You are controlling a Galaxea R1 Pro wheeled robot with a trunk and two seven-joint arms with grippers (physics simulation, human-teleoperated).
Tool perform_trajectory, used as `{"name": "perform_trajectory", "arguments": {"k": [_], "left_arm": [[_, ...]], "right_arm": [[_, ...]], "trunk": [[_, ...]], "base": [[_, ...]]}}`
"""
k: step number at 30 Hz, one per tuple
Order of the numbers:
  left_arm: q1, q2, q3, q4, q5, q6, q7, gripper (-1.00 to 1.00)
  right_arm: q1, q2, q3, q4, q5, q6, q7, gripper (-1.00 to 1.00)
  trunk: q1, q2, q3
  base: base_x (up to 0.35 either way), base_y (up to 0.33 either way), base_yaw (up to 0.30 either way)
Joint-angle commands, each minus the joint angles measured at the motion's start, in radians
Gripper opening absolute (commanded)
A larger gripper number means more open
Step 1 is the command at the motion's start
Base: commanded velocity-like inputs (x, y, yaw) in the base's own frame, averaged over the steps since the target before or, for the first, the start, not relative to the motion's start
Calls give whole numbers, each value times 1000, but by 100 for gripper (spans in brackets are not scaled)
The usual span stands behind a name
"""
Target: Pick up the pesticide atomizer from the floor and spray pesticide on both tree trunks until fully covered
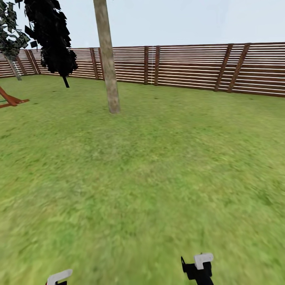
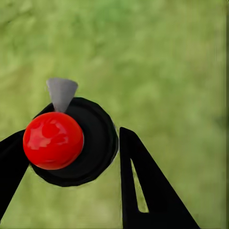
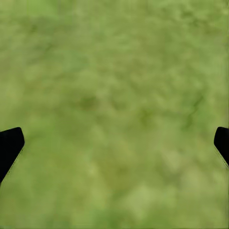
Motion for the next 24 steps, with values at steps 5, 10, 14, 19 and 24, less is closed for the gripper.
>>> {"name": "perform_trajectory", "arguments": {"k": [5,10,14,19,24], "left_arm": [[-1,1,5,1,-11,-3,4,-100],[-1,2,4,-1,-10,-4,4,-100],[-1,2,5,-1,-11,-5,5,-100],[-1,2,5,-2,-11,-5,6,-100],[-1,2,5,-3,-10,-5,3,-100]], "right_arm": [[0,0,9,1,-7,-2,-5,100],[0,1,9,2,-7,-2,-6,100],[0,2,9,21,-8,-2,-8,100],[0,3,9,27,-8,-2,-7,100],[0,2,9,27,-9,-2,-4,100]], "trunk": [[0,0,-1],[0,0,-1],[0,0,-1],[0,0,-2],[0,0,-2]], "base": [[340,0,0],[340,0,162],[340,0,270],[340,0,255],[340,0,51]]}}
